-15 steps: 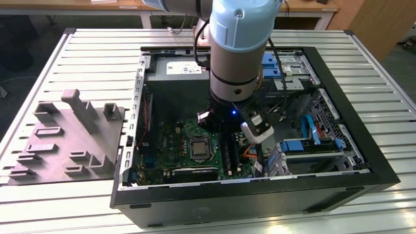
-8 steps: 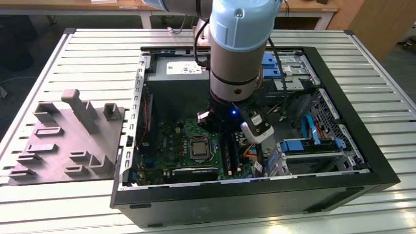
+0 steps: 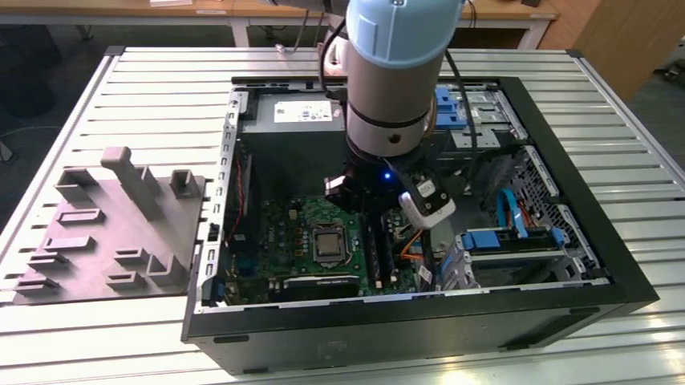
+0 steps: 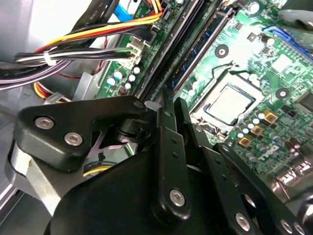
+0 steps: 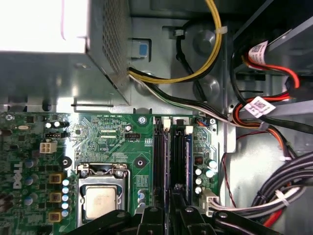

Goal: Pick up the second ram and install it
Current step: 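Insert the second ram into the second slot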

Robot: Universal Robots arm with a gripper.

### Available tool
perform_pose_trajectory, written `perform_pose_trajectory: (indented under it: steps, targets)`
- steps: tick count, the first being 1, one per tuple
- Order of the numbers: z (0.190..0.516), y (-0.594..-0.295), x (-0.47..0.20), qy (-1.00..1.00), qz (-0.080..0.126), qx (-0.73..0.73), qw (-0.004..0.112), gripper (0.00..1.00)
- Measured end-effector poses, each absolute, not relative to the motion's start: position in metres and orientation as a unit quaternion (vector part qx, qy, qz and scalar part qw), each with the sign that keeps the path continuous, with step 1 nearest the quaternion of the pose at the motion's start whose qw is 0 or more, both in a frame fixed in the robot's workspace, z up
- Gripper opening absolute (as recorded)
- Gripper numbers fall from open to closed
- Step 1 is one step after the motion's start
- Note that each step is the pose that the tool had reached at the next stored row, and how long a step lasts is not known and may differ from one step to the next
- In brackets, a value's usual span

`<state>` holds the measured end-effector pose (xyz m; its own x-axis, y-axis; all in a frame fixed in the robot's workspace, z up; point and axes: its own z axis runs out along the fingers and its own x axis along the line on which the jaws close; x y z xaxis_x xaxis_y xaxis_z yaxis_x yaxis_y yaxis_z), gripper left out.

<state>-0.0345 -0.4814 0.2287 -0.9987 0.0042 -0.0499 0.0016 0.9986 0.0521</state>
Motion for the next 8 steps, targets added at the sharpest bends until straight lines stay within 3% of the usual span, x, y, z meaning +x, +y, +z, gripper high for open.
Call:
perform_pose_trajectory:
  steps: [8]
  targets:
    - [0.245, -0.481, -0.034, 0.999, 0.026, 0.001, 0.025, 0.21]
